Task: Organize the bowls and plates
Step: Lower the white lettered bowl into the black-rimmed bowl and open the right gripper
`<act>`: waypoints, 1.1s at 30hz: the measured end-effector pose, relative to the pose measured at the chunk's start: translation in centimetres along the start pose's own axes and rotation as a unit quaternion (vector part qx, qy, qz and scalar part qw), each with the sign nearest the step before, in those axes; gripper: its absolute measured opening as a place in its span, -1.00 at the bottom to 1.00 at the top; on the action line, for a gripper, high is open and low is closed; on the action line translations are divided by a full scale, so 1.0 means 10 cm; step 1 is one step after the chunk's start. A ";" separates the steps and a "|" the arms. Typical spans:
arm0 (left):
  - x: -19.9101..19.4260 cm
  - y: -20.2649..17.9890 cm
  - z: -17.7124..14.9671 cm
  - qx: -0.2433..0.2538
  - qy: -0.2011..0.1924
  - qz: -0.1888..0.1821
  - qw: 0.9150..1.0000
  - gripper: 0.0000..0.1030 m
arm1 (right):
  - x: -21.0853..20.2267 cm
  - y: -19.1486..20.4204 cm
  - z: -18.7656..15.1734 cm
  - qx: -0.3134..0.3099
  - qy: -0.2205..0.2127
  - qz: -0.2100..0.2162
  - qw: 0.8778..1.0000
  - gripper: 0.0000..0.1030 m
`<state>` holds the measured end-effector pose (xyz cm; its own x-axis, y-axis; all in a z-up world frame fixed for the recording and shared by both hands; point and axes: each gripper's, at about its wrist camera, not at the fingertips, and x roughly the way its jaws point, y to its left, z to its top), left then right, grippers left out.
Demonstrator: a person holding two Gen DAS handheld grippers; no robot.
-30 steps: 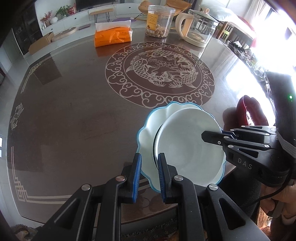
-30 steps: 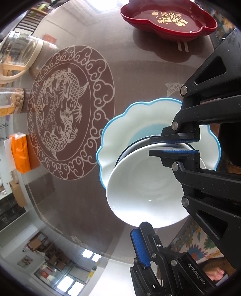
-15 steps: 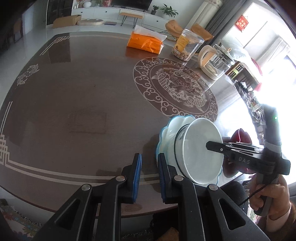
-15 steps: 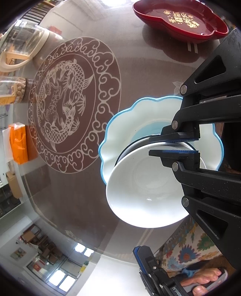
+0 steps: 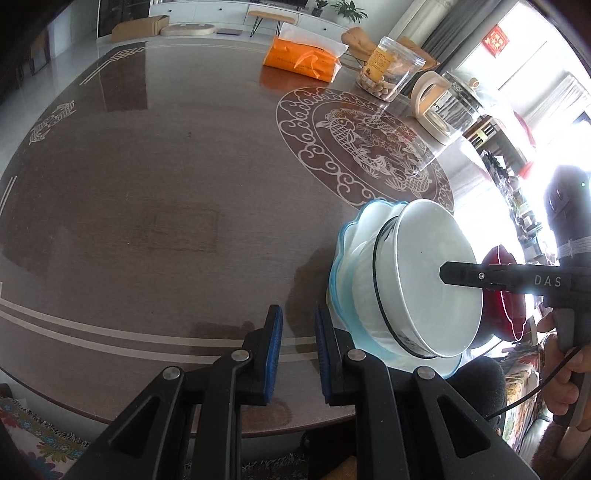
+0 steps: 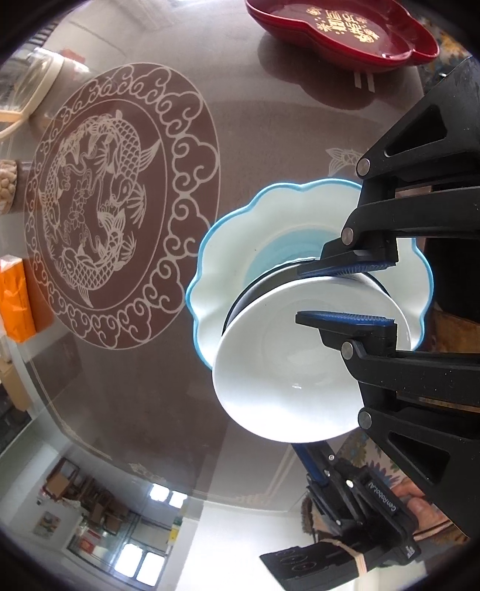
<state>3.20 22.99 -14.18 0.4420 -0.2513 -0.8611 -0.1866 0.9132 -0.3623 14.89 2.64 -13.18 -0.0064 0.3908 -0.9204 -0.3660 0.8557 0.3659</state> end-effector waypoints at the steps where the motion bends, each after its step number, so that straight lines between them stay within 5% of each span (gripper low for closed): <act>1: -0.04 0.00 0.00 -0.002 -0.006 -0.011 1.000 -0.68 | 0.00 0.00 0.00 0.002 0.000 -0.001 1.000 -0.59; 6: -0.05 -0.10 0.19 -0.031 0.002 -0.090 0.995 -0.68 | 0.02 0.13 -0.01 -0.028 -0.006 -0.037 0.999 -0.58; 14: -0.08 -0.13 0.37 -0.029 -0.026 -0.069 0.997 -0.68 | 0.01 0.11 -0.03 -0.039 -0.023 -0.057 0.997 -0.60; 23: 0.11 -0.47 0.34 0.039 -0.030 -0.031 0.998 -0.68 | 0.00 0.26 -0.06 -0.084 -0.042 -0.098 0.991 -0.50; 33: 0.54 -0.67 0.21 0.092 0.008 0.029 0.995 -0.67 | -0.04 0.16 -0.07 -0.059 -0.043 -0.063 0.995 -0.45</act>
<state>8.67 16.25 -15.61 0.4206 -0.1994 -0.8851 -0.0474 0.9694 -0.2409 13.66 3.61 -12.38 0.1240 0.3150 -0.9410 -0.4665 0.8555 0.2249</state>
